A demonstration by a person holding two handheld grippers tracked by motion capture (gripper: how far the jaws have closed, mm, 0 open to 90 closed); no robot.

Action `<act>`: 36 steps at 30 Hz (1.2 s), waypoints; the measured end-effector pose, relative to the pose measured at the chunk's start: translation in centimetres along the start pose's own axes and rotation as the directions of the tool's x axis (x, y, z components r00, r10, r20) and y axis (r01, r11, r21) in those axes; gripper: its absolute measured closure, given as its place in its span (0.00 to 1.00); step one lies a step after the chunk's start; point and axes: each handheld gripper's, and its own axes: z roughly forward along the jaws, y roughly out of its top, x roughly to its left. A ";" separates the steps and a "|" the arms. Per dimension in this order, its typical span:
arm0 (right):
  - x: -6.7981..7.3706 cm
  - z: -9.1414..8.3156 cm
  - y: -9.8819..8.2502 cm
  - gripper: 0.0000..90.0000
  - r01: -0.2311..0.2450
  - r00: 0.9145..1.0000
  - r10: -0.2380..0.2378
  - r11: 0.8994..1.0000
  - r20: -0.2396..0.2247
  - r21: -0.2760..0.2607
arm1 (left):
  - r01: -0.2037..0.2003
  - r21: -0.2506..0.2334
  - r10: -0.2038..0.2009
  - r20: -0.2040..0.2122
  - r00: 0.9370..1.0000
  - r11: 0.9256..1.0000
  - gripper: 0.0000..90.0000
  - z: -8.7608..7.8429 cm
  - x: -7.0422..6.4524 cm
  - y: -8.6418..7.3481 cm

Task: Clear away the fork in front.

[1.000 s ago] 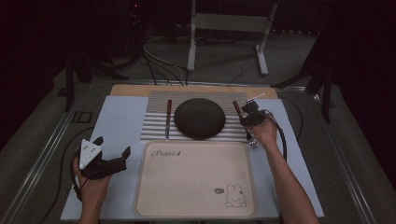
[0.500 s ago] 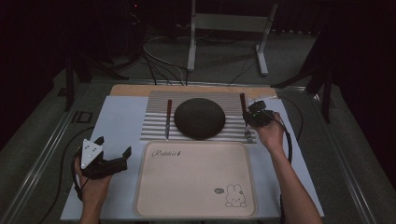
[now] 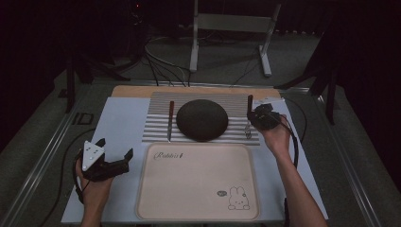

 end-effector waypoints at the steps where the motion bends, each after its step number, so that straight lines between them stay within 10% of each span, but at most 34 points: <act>1: 0.0 -0.1 0.0 0.86 -0.002 1.000 0.002 1.000 -0.002 -0.002 | 0.000 0.000 0.000 0.000 1.000 1.000 0.00 0.0 0.0 0.0; 36: 1.3 -2.7 0.4 0.86 0.032 0.999 -0.034 0.997 -0.037 -0.072 | -0.014 0.004 0.014 0.028 1.000 1.000 0.00 1.1 -1.7 1.2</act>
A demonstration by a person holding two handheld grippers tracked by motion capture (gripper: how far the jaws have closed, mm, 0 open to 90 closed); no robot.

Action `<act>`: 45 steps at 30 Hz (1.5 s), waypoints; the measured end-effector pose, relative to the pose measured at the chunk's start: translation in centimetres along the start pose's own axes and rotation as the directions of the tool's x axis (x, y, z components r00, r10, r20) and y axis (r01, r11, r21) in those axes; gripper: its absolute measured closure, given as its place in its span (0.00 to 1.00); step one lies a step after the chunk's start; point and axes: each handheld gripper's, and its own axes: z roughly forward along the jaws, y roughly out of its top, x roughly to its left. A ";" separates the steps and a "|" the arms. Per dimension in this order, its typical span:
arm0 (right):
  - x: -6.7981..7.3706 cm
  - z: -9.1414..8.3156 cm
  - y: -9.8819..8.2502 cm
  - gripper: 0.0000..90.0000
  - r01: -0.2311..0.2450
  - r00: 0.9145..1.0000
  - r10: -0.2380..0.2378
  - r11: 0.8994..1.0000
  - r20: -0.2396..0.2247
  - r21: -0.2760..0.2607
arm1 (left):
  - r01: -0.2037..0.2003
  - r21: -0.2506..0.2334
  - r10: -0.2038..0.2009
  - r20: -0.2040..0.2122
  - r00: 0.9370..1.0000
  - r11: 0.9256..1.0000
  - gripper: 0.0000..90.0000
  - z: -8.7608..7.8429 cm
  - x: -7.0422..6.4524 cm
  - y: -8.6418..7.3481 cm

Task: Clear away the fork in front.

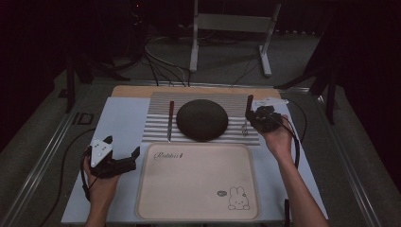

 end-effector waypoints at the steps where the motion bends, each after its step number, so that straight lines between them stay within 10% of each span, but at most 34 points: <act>1: 0.1 -0.1 0.0 0.86 0.003 1.000 -0.003 1.000 -0.001 -0.001 | -0.003 -0.002 0.003 0.004 1.000 1.000 0.00 0.1 -0.2 0.2; 17: 1.4 -2.4 0.1 0.86 0.005 0.998 -0.009 0.998 -0.061 -0.061 | -0.066 -0.025 0.069 0.106 0.992 0.997 0.00 4.5 -5.7 5.1; 33: 4.2 -3.9 0.0 0.86 0.039 0.990 -0.054 0.993 -0.129 -0.111 | -0.124 -0.051 0.132 0.244 0.961 0.991 0.02 8.7 -12.2 9.4; 45: 6.3 -3.2 0.1 0.86 0.049 0.981 -0.070 0.992 -0.183 -0.117 | -0.087 -0.076 0.107 0.323 0.940 0.993 0.08 10.4 -15.3 11.0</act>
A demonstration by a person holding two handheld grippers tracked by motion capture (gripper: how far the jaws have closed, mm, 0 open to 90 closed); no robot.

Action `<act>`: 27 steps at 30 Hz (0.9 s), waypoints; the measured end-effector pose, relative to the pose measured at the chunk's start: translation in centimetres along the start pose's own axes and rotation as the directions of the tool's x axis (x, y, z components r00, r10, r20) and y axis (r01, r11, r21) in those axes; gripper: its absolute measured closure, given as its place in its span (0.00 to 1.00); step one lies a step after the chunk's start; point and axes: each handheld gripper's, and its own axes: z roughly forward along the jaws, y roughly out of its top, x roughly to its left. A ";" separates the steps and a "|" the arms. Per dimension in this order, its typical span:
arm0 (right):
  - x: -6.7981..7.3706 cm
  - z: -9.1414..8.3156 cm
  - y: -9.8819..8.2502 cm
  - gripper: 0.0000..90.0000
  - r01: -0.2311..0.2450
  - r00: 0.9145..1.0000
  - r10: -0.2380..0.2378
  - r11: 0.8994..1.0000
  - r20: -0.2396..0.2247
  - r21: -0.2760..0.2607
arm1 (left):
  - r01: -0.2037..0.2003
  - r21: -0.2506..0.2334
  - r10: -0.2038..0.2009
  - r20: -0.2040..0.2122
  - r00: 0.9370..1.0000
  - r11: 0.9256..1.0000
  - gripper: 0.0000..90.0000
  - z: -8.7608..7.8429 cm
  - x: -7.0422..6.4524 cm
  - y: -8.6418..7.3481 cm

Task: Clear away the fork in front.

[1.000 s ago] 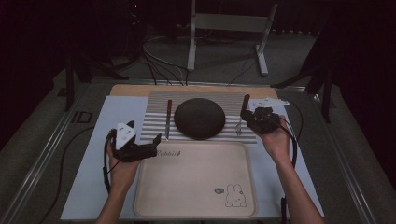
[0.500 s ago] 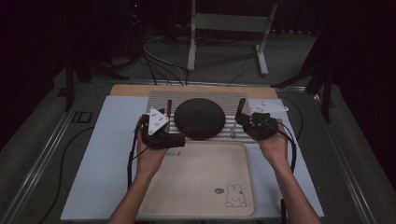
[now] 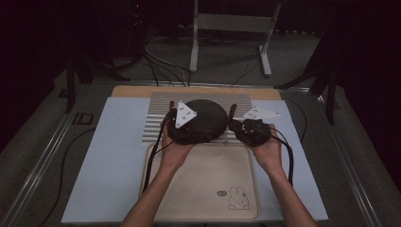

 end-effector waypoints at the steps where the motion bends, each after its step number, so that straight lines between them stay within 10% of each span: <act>1: 0.2 0.1 0.0 0.86 0.001 1.000 -0.001 1.000 -0.004 0.002 | 0.000 -0.004 0.000 0.006 1.000 1.000 0.10 0.2 -0.2 0.1; 8: 1.2 0.8 0.1 0.86 0.009 1.000 -0.009 1.000 -0.027 0.007 | -0.013 0.000 0.013 0.051 0.999 1.000 0.25 1.4 -1.1 0.6; 19: 2.6 1.1 0.6 0.86 0.022 0.998 -0.023 1.000 -0.060 -0.007 | -0.014 0.019 0.012 0.141 0.990 1.000 0.88 2.3 -1.3 0.4; 27: 2.6 1.1 0.6 0.74 0.036 0.997 -0.036 0.999 -0.075 -0.004 | -0.025 0.024 0.021 0.142 0.990 0.999 0.90 2.1 -1.3 0.5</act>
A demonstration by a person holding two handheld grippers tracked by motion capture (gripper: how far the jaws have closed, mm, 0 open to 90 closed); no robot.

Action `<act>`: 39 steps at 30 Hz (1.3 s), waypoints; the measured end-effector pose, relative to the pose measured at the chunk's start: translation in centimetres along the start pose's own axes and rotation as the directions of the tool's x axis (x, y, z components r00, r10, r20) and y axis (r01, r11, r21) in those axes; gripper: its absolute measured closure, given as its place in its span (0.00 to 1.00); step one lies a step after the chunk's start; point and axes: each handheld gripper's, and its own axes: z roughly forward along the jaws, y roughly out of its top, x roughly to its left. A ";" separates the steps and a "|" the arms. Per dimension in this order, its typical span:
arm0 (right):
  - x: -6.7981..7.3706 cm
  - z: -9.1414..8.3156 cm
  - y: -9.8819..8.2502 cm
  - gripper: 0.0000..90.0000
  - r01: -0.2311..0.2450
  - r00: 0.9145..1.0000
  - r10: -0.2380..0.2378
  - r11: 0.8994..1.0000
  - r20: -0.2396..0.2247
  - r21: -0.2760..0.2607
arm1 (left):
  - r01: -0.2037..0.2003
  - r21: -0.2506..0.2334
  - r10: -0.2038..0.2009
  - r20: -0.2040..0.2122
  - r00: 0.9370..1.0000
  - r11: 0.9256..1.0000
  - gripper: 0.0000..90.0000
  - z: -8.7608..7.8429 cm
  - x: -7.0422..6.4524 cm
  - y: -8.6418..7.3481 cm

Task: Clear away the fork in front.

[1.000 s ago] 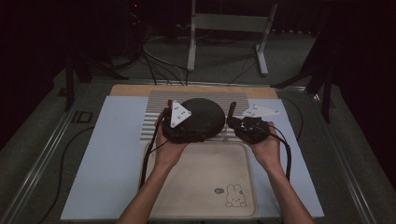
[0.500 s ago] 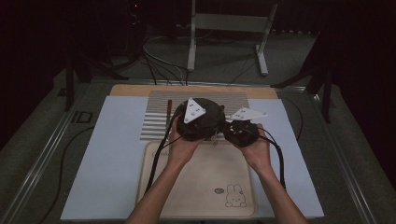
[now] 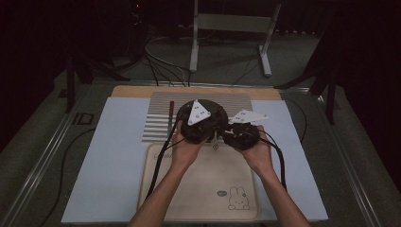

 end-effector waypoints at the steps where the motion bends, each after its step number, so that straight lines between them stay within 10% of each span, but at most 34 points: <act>1: 0.0 0.0 -0.1 0.69 0.000 1.000 0.000 1.000 0.002 -0.001 | 0.005 -0.002 -0.005 0.001 1.000 1.000 0.90 -0.1 0.1 0.0; 13: -0.8 -0.3 -0.8 0.16 -0.047 0.996 0.048 0.999 0.075 -0.025 | 0.038 0.009 -0.038 0.016 0.999 0.999 0.90 -0.7 1.1 0.1; 39: -3.2 -1.8 -3.5 0.12 -0.085 0.970 0.093 0.995 0.226 -0.044 | 0.075 0.041 -0.076 0.035 0.996 0.996 0.90 -3.5 3.1 0.3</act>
